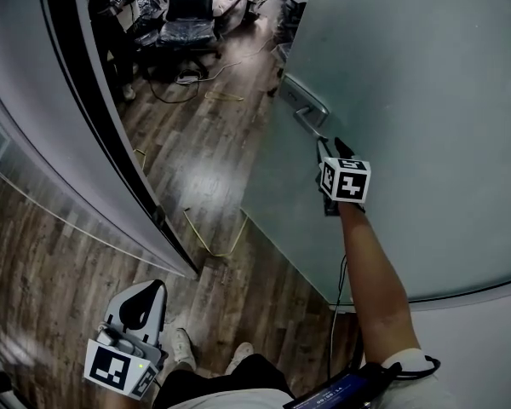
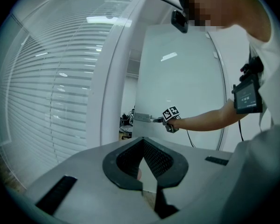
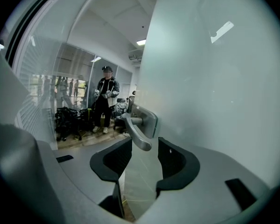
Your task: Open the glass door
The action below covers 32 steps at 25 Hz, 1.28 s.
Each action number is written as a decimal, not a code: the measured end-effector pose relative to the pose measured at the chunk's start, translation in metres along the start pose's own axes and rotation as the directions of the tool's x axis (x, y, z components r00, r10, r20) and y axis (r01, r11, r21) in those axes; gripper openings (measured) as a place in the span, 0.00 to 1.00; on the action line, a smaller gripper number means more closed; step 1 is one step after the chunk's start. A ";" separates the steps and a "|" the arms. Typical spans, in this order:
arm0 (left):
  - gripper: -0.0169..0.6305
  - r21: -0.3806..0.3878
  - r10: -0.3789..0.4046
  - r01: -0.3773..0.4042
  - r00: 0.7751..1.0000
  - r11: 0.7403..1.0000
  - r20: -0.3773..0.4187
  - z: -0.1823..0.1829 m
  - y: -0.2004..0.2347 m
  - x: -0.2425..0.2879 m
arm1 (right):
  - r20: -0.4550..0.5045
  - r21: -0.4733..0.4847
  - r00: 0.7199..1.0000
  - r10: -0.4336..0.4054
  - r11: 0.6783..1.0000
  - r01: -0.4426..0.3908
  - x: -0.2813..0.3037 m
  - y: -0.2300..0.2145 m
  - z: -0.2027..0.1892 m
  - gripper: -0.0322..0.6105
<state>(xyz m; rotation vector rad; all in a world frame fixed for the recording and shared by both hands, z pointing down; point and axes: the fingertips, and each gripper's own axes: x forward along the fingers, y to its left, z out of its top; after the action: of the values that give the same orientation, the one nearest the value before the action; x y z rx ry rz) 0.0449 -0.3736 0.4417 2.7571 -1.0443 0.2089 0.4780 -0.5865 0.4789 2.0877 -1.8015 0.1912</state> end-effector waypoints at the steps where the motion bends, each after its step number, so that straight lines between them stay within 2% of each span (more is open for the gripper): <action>1: 0.03 0.001 -0.002 0.002 1.000 1.000 0.003 0.001 0.000 0.000 | 0.009 0.001 1.000 0.001 1.000 -0.001 -0.003 0.001 0.002 0.30; 8: 0.03 0.011 -0.014 0.014 1.000 1.000 0.021 0.006 -0.005 -0.003 | 0.148 -0.011 0.989 -0.019 1.000 0.021 -0.055 0.011 0.029 0.30; 17: 0.02 0.017 -0.051 0.050 0.997 0.999 0.052 0.013 -0.008 -0.007 | 0.336 0.022 0.942 -0.014 1.000 0.007 -0.161 0.035 0.061 0.30; 24: 0.03 0.033 -0.104 0.102 0.991 0.994 0.081 0.027 -0.016 -0.014 | 0.407 0.057 0.914 -0.001 0.998 -0.025 -0.248 0.065 0.076 0.29; 32: 0.03 0.066 -0.174 0.167 0.977 0.984 0.120 0.048 -0.023 -0.034 | 0.440 0.079 0.898 -0.016 0.997 -0.021 -0.335 0.098 0.080 0.19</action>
<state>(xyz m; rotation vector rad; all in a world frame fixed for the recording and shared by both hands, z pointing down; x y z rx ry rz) 0.0385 -0.3452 0.3856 2.9244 -0.8335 0.0406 0.3135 -0.3164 0.3100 2.3273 -2.0749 -0.2354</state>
